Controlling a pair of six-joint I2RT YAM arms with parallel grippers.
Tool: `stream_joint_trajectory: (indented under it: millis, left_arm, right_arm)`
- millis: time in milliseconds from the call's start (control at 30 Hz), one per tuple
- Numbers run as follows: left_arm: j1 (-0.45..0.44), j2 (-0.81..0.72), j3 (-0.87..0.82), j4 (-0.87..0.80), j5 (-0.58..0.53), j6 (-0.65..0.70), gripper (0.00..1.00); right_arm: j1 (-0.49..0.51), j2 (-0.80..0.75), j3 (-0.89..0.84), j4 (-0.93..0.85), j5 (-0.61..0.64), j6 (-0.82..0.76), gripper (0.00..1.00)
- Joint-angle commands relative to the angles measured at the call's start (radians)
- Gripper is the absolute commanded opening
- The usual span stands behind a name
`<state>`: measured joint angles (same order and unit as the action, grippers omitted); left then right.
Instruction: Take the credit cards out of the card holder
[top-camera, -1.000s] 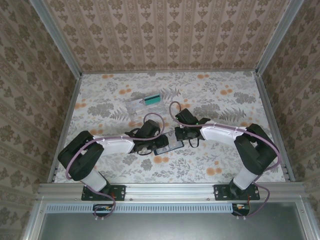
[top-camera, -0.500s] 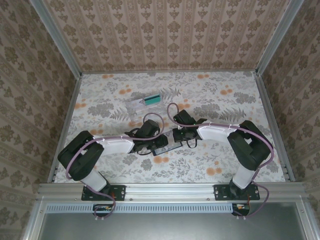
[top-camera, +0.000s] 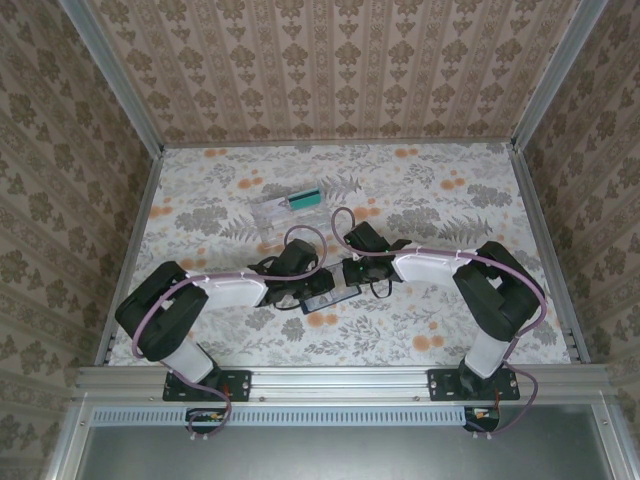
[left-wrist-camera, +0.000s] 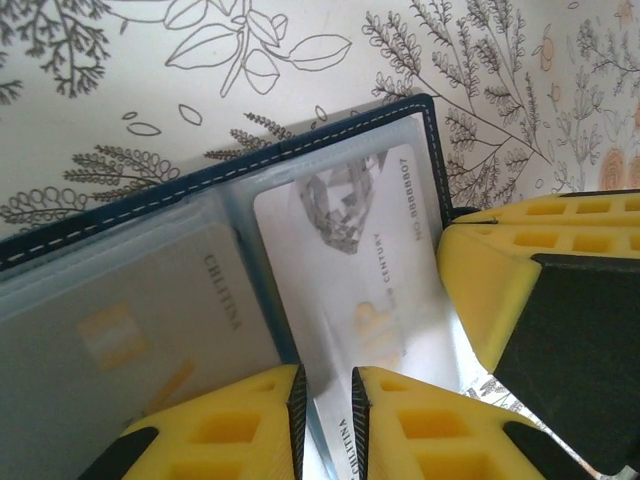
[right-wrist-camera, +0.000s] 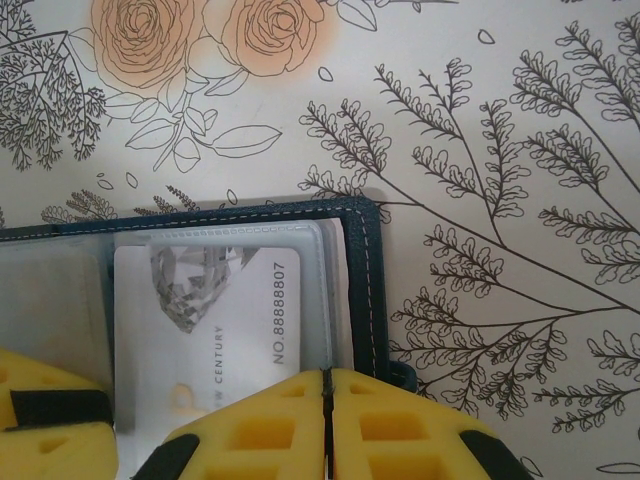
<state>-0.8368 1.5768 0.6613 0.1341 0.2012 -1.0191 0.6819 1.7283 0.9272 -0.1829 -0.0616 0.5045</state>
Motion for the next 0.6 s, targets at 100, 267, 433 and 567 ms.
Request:
stream_joint_trajectory:
  millis: [100,267,433,567]
  left_arm:
    - [-0.006,0.022,0.029,-0.058,0.0,-0.006,0.23]
    - [-0.007,0.049,0.031,-0.003,0.023,-0.021,0.24]
    - [-0.008,0.06,0.019,0.05,0.038,-0.032,0.23]
    - [-0.006,0.044,0.009,0.051,0.032,-0.034,0.15]
  right_arm:
    - [0.011,0.018,-0.024,-0.028,-0.024,0.018,0.11]
    - [0.015,0.02,-0.024,-0.027,-0.024,0.02,0.11]
    - [0.015,0.021,-0.027,-0.025,-0.024,0.021,0.11]
    - [0.015,0.022,-0.03,-0.024,-0.02,0.022,0.11]
